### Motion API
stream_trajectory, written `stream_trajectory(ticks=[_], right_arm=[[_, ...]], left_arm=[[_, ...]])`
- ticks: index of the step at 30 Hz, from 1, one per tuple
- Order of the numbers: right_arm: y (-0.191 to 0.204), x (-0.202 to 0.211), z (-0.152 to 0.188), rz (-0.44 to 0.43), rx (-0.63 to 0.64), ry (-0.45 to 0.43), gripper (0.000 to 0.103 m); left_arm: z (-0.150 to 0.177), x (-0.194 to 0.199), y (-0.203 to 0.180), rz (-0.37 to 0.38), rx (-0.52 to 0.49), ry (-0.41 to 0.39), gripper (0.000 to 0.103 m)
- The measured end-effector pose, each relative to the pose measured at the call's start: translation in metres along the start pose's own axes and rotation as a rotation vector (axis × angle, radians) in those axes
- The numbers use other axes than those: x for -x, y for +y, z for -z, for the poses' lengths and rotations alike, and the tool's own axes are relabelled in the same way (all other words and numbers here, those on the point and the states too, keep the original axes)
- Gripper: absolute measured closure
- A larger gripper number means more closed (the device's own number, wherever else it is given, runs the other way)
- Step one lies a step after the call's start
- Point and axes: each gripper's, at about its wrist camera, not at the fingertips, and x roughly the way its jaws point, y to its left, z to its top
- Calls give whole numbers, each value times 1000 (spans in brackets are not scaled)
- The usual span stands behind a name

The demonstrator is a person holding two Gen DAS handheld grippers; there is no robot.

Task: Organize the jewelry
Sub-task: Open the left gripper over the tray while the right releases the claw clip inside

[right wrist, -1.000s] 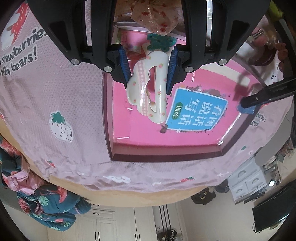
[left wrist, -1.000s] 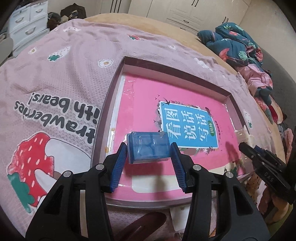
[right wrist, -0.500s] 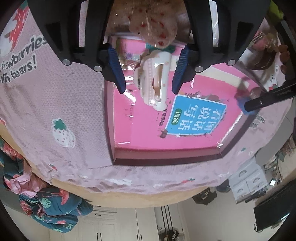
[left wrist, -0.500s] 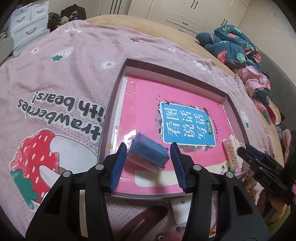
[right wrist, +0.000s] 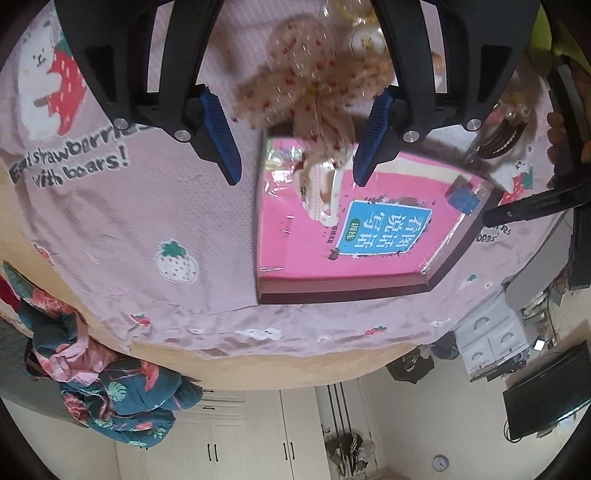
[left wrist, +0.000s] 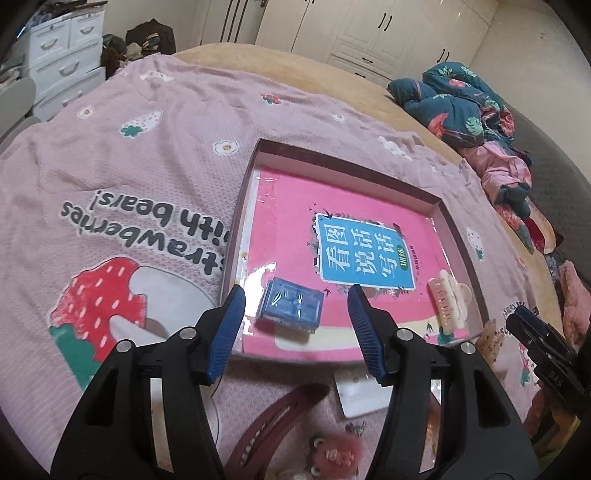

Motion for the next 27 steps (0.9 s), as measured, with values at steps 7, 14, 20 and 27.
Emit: stream_trajectory(ticks=[7, 14, 20, 27], right_arm=[[2, 23, 14, 3, 14, -11, 40], [7, 42, 24, -11, 35, -21, 37], [15, 58, 30, -33, 52, -31, 34], [26, 70, 37, -54, 72, -38, 31]], left_arm=[[9, 26, -1, -14, -13, -31, 48], [16, 56, -1, -14, -17, -76, 41], [27, 73, 0, -17, -15, -94, 37], [42, 86, -1, -20, -20, -97, 35]])
